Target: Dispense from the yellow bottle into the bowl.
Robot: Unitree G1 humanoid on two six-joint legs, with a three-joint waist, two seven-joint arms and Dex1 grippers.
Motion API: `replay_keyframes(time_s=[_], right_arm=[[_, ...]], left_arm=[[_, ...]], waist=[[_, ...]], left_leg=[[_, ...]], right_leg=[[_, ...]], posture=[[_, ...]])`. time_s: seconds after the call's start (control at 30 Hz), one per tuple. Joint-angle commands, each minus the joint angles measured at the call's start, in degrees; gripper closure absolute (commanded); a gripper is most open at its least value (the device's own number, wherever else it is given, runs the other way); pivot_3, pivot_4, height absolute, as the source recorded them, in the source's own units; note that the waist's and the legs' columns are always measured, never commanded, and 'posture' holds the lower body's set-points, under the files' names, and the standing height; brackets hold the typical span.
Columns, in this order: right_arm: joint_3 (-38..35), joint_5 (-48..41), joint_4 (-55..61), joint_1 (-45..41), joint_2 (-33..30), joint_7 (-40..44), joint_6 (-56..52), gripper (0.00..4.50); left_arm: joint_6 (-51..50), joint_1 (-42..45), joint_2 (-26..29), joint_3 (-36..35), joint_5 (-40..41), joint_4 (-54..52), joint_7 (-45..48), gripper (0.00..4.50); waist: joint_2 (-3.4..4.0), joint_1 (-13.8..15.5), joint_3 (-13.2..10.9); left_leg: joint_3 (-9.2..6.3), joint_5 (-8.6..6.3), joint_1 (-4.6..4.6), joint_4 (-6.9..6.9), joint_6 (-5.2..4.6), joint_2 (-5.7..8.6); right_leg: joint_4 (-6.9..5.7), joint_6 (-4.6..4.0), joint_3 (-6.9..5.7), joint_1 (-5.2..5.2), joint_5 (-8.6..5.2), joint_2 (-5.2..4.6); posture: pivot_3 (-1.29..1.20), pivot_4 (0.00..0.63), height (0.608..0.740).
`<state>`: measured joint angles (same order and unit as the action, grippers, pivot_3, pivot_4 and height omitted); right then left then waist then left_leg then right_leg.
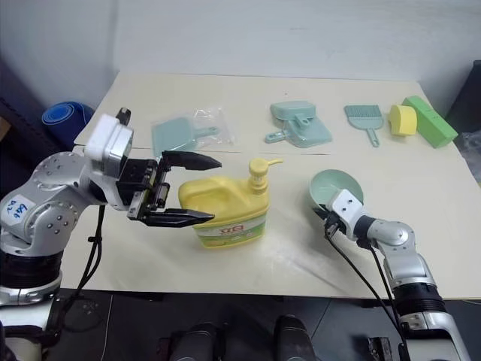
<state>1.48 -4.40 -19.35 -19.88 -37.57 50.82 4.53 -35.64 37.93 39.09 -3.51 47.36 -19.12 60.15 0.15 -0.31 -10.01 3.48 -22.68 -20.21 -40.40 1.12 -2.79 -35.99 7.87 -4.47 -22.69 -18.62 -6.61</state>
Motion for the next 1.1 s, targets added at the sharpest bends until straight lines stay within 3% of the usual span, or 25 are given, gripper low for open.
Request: replay_keyframes(time_s=[0.03, 0.2, 0.4, 0.6, 0.73, 1.1], right_arm=[[-0.32, -2.24, 11.28, -1.04, -5.09, 5.76, -4.96, 4.50], [-0.90, -5.92, 28.75, -6.10, -13.11, 11.04, -20.09, 4.50], [-0.71, -9.72, 38.56, -8.29, -17.82, 13.56, -31.16, 4.50], [-1.24, -11.11, 42.07, -10.07, -18.79, 14.01, -34.48, 4.50], [-2.14, -13.57, 44.17, -11.94, -20.17, 14.78, -37.73, 4.50], [-3.34, -20.48, 48.85, -13.87, -21.71, 14.53, -44.75, 4.50]], left_arm=[[0.13, 3.34, -1.14, -1.72, 0.20, 0.92, -2.99, 1.18], [-0.68, 7.18, -5.27, 2.27, -3.20, 1.55, -8.49, 2.61], [0.84, 6.90, -10.06, 5.78, -6.63, 0.78, -11.74, 4.32], [0.03, 7.13, -14.34, 7.36, -9.83, 1.10, -16.65, 4.42], [-4.73, 7.52, -15.75, 7.16, -7.75, 0.63, -19.18, 4.42], [-13.23, 8.65, -14.43, 9.16, -9.25, 1.40, -20.36, 4.42]], waist=[[0.05, -0.02, -0.03], [0.09, 0.09, -0.05], [0.05, 0.38, -0.07], [0.05, 0.23, -0.07], [0.05, 0.19, -0.07], [0.05, 0.25, -0.07]], left_leg=[[-0.01, 0.00, -0.01, -0.02, 0.00, 0.00], [-0.04, 0.00, -0.03, -0.11, 0.00, 0.00], [-0.16, 0.00, -0.12, -0.12, -0.01, 0.03], [-0.16, -0.01, -0.14, -0.21, -0.02, 0.05], [-0.17, -0.01, -0.14, -0.21, -0.02, 0.05], [-0.22, -0.01, -0.14, -0.24, -0.03, 0.05]], right_leg=[[0.00, 0.00, 0.00, 0.00, 0.00, -0.01], [-0.02, 0.00, -0.02, 0.00, 0.00, 0.01], [0.00, 0.00, -0.12, 0.00, 0.00, 0.00], [-0.01, 0.01, -0.10, 0.01, 0.01, -0.02], [-0.02, 0.01, -0.10, 0.01, 0.00, -0.01], [-0.03, 0.01, -0.11, 0.03, 0.01, -0.02]], posture=[[0.00, 0.150, 0.740], [0.00, 0.150, 0.740], [0.00, 0.150, 0.740], [0.00, 0.150, 0.740], [0.00, 0.150, 0.740], [0.00, 0.150, 0.740]])
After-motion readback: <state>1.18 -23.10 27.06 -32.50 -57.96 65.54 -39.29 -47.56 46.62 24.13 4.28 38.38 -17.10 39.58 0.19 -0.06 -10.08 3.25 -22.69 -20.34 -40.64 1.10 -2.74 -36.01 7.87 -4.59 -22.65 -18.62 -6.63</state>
